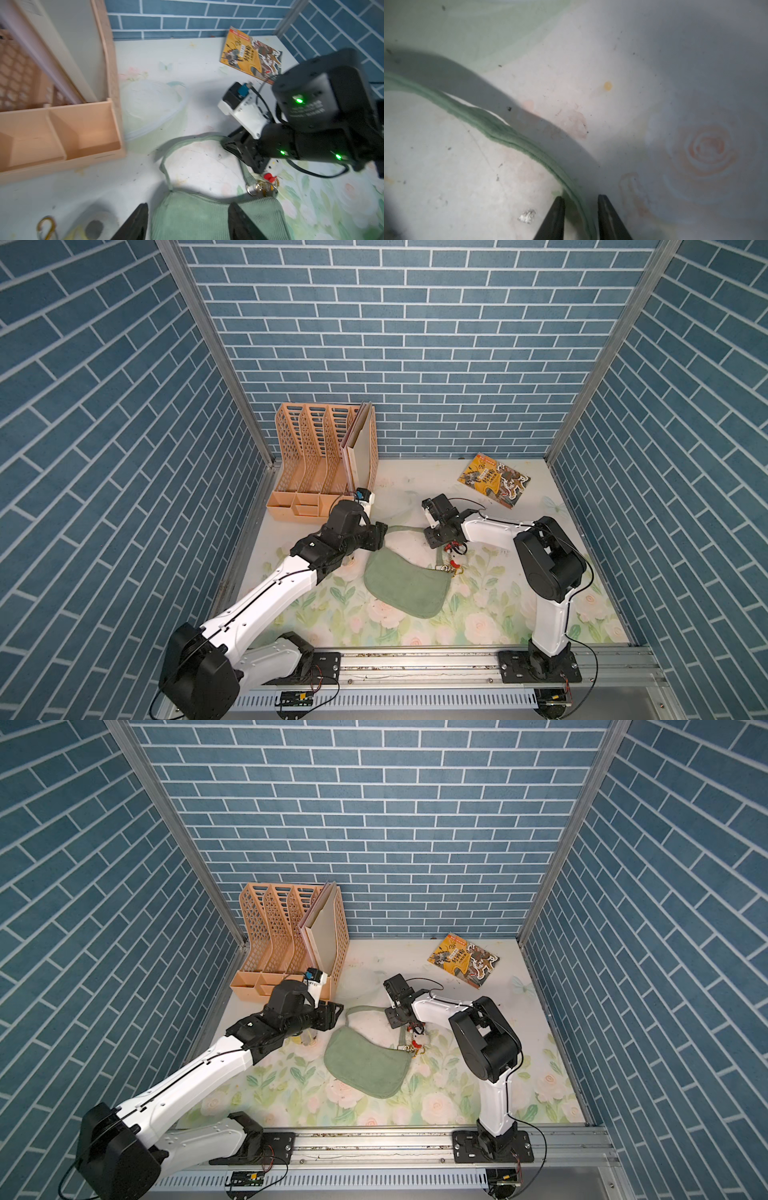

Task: Remove the decoration from the bag
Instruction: Pick up the bag from the center of the board.

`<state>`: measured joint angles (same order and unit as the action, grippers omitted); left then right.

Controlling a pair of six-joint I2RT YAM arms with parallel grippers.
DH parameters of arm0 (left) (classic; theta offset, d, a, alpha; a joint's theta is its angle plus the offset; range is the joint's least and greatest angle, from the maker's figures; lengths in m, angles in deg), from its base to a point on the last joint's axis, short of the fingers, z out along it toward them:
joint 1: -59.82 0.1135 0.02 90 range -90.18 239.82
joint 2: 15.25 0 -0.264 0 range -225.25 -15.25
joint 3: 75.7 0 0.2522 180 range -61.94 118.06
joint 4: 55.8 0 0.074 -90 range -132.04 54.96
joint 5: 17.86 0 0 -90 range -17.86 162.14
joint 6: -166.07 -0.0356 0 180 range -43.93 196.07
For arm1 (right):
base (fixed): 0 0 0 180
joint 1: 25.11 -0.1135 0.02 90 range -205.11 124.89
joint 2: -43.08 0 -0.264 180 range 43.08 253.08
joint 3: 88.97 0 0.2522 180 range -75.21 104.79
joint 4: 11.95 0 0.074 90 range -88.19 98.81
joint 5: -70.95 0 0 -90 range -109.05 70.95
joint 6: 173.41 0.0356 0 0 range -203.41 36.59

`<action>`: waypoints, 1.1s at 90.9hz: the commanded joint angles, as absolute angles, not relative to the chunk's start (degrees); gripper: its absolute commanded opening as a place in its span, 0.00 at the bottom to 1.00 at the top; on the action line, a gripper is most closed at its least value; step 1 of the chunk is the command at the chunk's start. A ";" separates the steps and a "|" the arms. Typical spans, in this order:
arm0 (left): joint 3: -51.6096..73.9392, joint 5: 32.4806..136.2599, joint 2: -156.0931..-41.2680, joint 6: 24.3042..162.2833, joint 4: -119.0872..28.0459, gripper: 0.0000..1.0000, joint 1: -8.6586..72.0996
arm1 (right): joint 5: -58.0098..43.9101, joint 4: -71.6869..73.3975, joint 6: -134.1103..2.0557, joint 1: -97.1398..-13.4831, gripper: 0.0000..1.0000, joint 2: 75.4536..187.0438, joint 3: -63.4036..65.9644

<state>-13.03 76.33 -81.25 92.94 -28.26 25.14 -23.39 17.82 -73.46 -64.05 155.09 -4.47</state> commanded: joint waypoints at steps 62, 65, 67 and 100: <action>-13.87 78.72 -100.81 93.63 -56.62 0.80 6.56 | -13.74 11.99 -52.19 -63.69 0.00 128.03 -6.23; -13.91 78.96 -101.20 93.96 -57.30 0.80 6.56 | -13.12 11.65 -51.46 -63.76 0.00 127.37 -6.21; -13.98 79.12 -101.36 94.15 -57.94 0.80 6.51 | -12.91 11.32 -50.84 -63.71 0.00 126.91 -6.39; -14.56 79.08 -103.82 99.43 -69.98 0.76 7.54 | -17.12 4.61 -40.31 -66.14 0.00 119.31 -10.83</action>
<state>-15.09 78.91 -103.15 96.91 -63.40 7.24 -14.34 9.73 -46.99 -64.46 122.92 -9.80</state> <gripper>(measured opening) 0.763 0.055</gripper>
